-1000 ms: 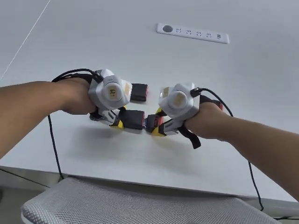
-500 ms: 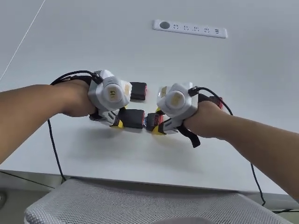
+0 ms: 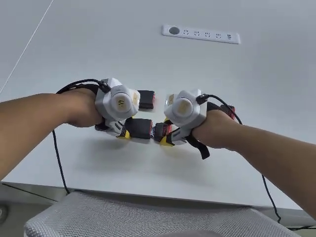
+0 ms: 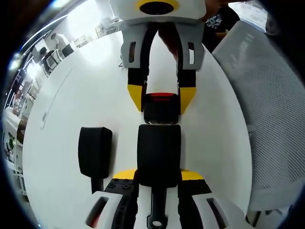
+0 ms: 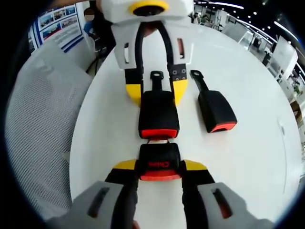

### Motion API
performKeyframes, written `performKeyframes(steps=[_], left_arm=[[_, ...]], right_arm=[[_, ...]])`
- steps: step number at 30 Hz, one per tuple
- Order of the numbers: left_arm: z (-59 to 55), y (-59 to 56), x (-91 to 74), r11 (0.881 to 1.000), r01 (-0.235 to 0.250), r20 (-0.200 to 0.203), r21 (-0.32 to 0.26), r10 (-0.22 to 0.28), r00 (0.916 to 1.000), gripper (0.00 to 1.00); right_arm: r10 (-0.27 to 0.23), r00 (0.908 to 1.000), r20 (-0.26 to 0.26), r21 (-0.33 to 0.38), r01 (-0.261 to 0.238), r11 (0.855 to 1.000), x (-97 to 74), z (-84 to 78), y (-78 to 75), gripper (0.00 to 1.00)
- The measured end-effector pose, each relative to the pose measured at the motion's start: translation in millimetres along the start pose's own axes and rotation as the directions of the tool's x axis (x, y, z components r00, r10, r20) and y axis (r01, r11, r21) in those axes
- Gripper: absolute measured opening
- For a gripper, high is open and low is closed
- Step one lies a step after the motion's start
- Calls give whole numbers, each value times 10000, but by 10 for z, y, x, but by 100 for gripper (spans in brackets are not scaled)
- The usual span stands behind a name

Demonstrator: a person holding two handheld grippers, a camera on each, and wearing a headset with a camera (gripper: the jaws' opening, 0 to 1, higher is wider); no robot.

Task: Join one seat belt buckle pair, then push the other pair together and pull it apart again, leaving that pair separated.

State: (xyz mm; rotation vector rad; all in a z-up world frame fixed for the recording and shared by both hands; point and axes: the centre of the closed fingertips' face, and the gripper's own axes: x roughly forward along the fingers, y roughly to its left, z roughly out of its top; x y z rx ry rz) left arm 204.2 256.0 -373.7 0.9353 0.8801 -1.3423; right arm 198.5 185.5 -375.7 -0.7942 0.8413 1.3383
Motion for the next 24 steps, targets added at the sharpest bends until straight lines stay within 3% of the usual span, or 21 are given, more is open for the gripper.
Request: performKeyframes(steps=[4, 7, 10, 13, 15, 17, 18, 20, 21, 24], left_arm=[[-10, 18, 8, 10000, 1, -222, -82, -3, 9998, 32], [-24, 1, -3, 9983, -65, -386, -574, 43, 9992, 33], [-38, 15, -18, 9971, -163, -417, -743, 132, 9990, 33], [-71, 37, -90, 9965, -451, -503, -702, 417, 9979, 36], [-41, 56, -190, 9958, -638, -299, -663, 619, 9976, 37], [-39, 63, -270, 9983, -579, -129, 64, 579, 9982, 36], [-48, 63, -312, 9984, -544, -90, -121, 543, 9985, 36], [7, 98, -407, 9961, -460, 399, -754, 491, 9980, 37], [41, 138, -466, 9957, -474, 620, -797, 524, 9967, 38], [68, 292, -557, 9931, -841, 770, -821, 905, 9929, 39]], right_arm=[[23, 9996, -273, 15, -23, 10000, 7, 12, -10, 35], [-76, 9994, -335, -23, 76, 10000, 2, 15, -20, 36], [-482, 9988, -95, -189, 481, 9987, -18, 58, -55, 43], [-503, 9980, 371, 65, 501, 9987, -92, 158, -35, 45], [-472, 9968, 643, 95, 466, 9989, -162, 219, -11, 45], [-361, 9954, 883, 101, 353, 9993, -217, 260, 19, 44], [-326, 9948, 964, 64, 322, 9995, -252, 275, 38, 44], [-341, 9939, 1051, -5, 343, 9994, -323, 280, 35, 44], [-399, 9931, 1105, 22, 399, 9992, -363, 276, 10, 44], [-600, 9903, 1251, 117, 590, 9982, -449, 227, -88, 44]])
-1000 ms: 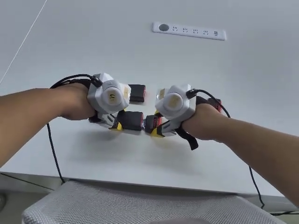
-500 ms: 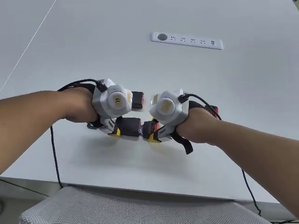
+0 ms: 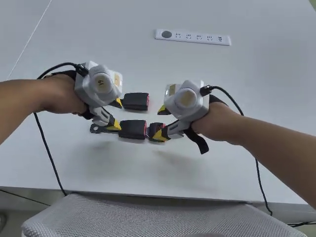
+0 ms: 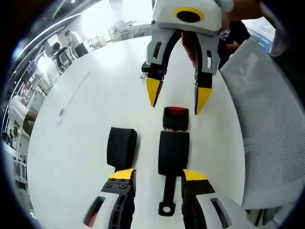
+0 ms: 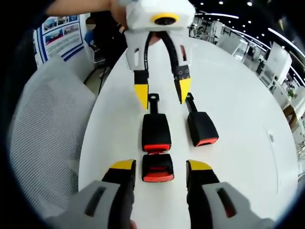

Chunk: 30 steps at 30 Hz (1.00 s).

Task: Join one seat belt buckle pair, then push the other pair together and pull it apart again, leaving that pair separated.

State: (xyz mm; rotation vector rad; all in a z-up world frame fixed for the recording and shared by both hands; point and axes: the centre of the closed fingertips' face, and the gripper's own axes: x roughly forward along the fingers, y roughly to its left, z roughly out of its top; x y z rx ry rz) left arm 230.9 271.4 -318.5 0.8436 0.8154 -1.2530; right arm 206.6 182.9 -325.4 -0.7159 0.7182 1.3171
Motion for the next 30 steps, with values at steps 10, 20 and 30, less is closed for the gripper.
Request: performKeyframes(steps=[10, 20, 30], left_arm=[[217, 294, 47, 9972, -695, 356, 265, 686, 9970, 43], [71, 498, 288, 9986, -132, -309, 514, 148, 9994, 46], [27, 643, 490, 9974, 113, -607, 707, -70, 9981, 45]], right_arm=[[-679, 9954, -681, 350, 704, 9969, -375, -583, -421, 43], [-1180, 9807, -1556, 533, 1276, 9904, -766, -1217, -737, 44], [-1005, 9731, -2071, 892, 1210, 9886, -814, -1629, -869, 43]])
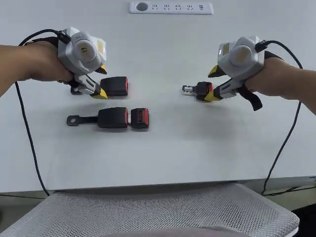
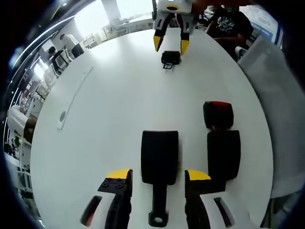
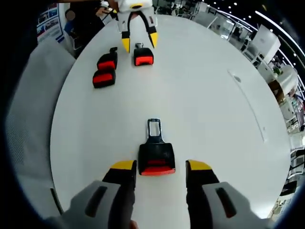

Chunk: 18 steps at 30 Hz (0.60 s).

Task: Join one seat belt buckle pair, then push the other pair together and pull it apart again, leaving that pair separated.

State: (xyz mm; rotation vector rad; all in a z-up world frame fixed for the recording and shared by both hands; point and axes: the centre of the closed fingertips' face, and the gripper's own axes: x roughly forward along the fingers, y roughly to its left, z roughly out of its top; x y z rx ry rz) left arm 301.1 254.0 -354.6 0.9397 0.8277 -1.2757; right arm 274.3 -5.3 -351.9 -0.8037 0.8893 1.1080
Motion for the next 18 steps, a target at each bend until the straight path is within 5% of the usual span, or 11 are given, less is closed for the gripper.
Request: performKeyframes(steps=[12, 18], left_arm=[[-74, -25, 124, 9989, 436, -250, -193, -441, 9987, 32], [-60, -50, 125, 9974, 601, -295, 409, -590, 9978, 32]], right_arm=[[973, 9952, 75, 156, -974, 9951, 166, -20, 35, 37], [1201, 9926, -151, -367, -1206, 9920, 167, -24, 38, 35]])
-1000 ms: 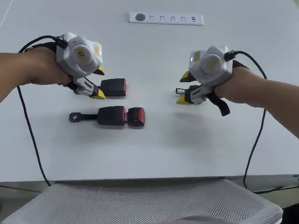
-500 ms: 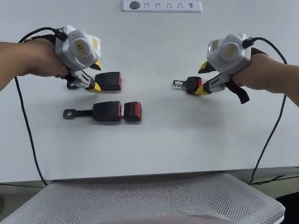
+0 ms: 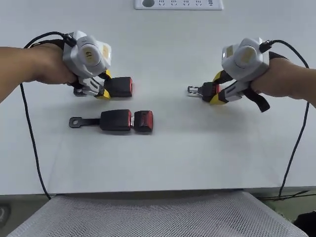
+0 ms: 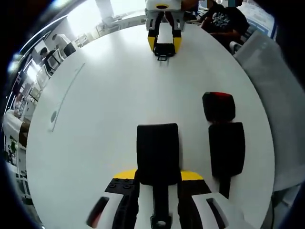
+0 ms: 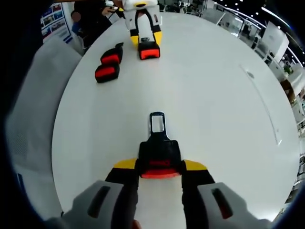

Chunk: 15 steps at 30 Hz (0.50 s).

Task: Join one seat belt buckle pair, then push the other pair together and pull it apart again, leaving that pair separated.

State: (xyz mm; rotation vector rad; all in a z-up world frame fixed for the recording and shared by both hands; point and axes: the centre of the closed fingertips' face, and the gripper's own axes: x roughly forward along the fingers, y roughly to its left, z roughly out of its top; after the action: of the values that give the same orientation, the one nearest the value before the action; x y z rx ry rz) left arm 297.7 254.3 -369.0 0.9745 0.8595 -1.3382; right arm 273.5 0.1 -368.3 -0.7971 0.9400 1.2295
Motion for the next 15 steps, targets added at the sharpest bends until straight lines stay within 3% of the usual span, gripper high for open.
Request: performKeyframes(steps=[8, 15], left_arm=[[22, -28, -21, 9999, 104, -105, 18, -103, 9999, 31], [15, -23, -17, 9998, 171, -144, 144, -169, 9998, 31]], right_arm=[[141, 9999, 34, -193, -140, 9997, 6, 1, -10, 35], [186, 9995, -246, -426, -196, 9989, 20, 17, -18, 35]])
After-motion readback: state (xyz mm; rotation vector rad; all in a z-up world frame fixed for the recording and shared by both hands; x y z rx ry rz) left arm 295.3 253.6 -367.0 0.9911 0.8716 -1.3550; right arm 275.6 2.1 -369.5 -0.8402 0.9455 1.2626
